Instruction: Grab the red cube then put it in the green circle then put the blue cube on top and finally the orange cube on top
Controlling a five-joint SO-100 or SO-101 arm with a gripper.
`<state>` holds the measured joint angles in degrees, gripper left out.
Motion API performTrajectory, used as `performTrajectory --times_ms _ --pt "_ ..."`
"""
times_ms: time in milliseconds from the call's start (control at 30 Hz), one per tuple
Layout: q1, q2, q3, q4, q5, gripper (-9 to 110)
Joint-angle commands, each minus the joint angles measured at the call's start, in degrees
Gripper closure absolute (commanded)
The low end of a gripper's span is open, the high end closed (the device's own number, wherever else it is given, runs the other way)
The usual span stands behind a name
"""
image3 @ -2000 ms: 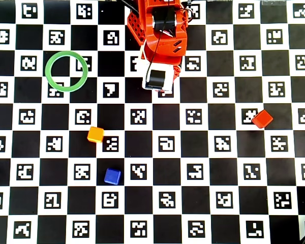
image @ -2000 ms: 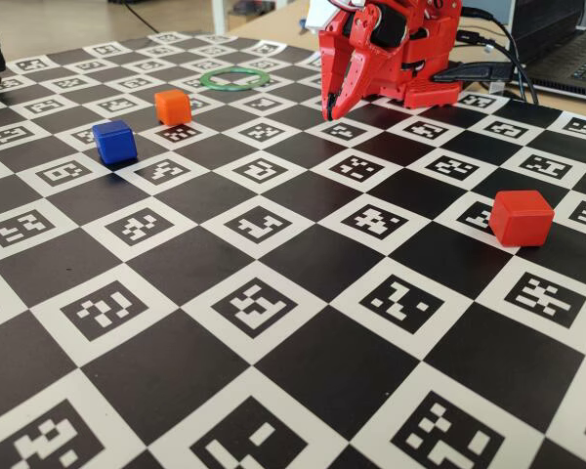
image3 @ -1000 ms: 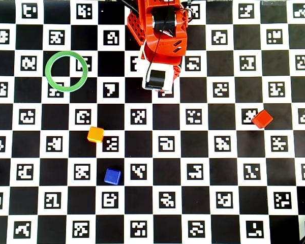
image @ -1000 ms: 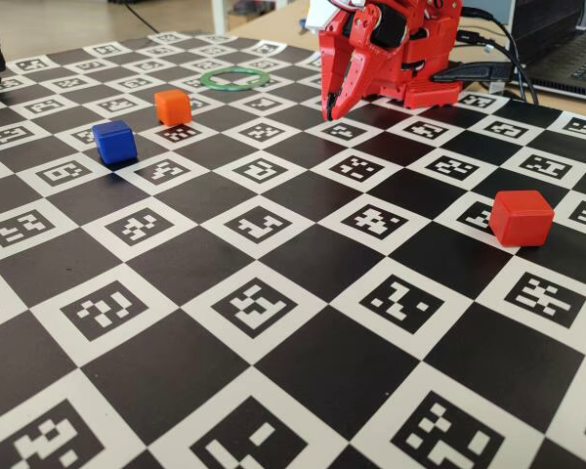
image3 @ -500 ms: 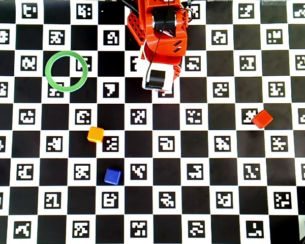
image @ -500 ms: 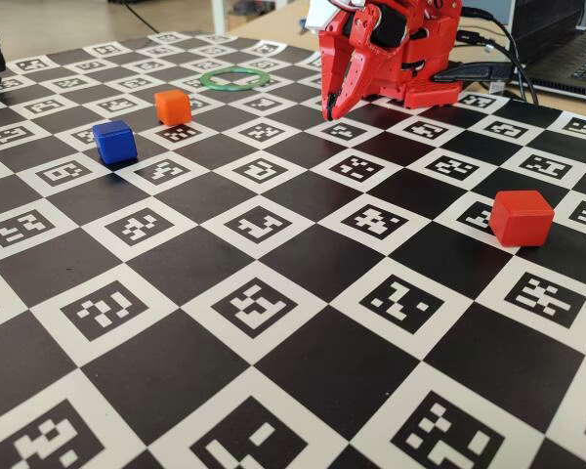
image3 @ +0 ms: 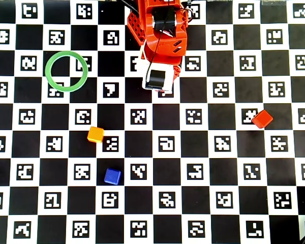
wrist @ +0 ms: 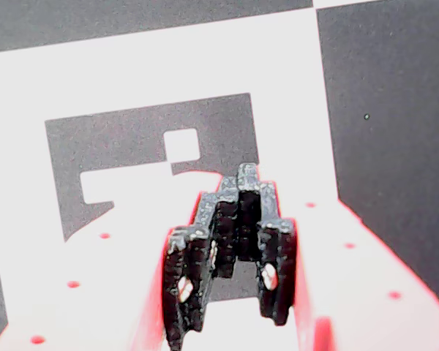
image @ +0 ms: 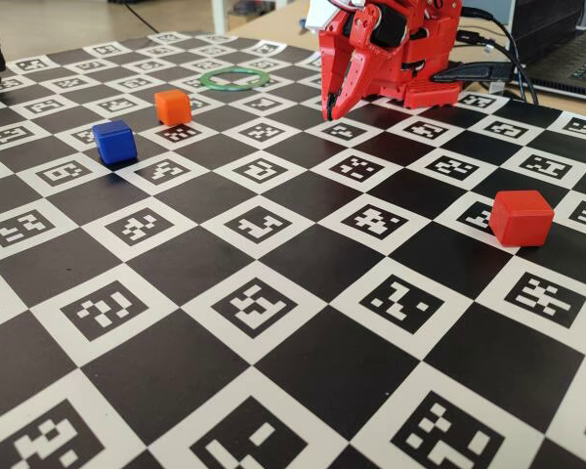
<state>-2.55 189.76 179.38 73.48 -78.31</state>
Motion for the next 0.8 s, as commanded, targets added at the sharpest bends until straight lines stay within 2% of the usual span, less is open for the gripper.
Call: performTrajectory --times_ms 0,67,233,333,767 --pt "-0.3 2.2 3.3 1.4 -2.1 107" --pt "-0.2 2.7 2.9 -0.8 -2.1 107" --pt "-0.6 1.2 -4.0 -3.4 16.9 107" --pt "-0.8 -8.0 -13.0 -3.5 24.6 107" --pt "-6.7 -45.8 -50.6 5.1 38.8 105"
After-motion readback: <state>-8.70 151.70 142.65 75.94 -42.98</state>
